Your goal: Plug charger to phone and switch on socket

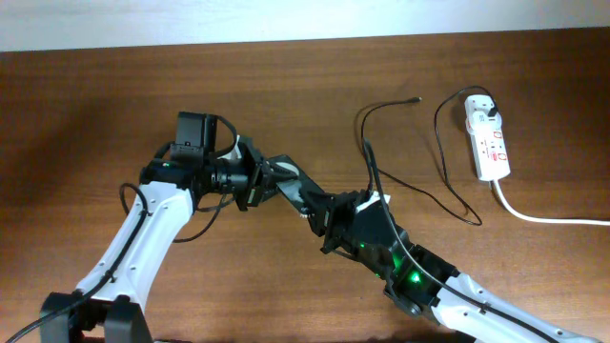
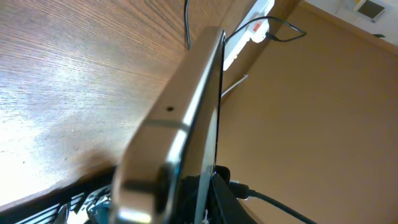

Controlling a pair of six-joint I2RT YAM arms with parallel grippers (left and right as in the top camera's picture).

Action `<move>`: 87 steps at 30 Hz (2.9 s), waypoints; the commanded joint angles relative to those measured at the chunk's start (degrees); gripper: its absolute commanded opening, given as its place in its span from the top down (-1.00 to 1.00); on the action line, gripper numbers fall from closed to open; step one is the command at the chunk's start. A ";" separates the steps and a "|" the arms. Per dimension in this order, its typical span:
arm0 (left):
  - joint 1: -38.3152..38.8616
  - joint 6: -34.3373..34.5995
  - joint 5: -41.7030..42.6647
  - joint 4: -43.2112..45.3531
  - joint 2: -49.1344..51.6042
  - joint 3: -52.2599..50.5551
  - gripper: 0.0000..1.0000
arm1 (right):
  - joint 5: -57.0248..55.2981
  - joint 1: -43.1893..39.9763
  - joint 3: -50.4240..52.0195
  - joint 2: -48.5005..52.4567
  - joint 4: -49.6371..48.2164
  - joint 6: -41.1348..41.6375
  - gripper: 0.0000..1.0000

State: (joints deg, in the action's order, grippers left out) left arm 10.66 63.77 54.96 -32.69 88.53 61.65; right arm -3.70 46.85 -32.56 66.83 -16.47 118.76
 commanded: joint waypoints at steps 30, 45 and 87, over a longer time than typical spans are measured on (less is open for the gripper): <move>-5.18 -37.13 -6.32 -7.08 0.22 0.15 1.00 | -21.29 0.63 -1.73 0.20 58.86 -13.38 -0.99; -5.18 -37.09 -8.46 -7.06 0.24 0.15 1.00 | -4.44 -34.53 -58.42 32.50 71.71 -54.58 -0.58; -5.18 -37.07 -8.44 -7.54 0.24 0.15 0.97 | 3.06 -21.11 -75.52 72.46 81.79 -82.75 -0.98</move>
State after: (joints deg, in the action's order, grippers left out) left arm 5.74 27.83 44.99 -39.90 88.75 61.36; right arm 0.91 26.50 -110.13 135.81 66.59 35.77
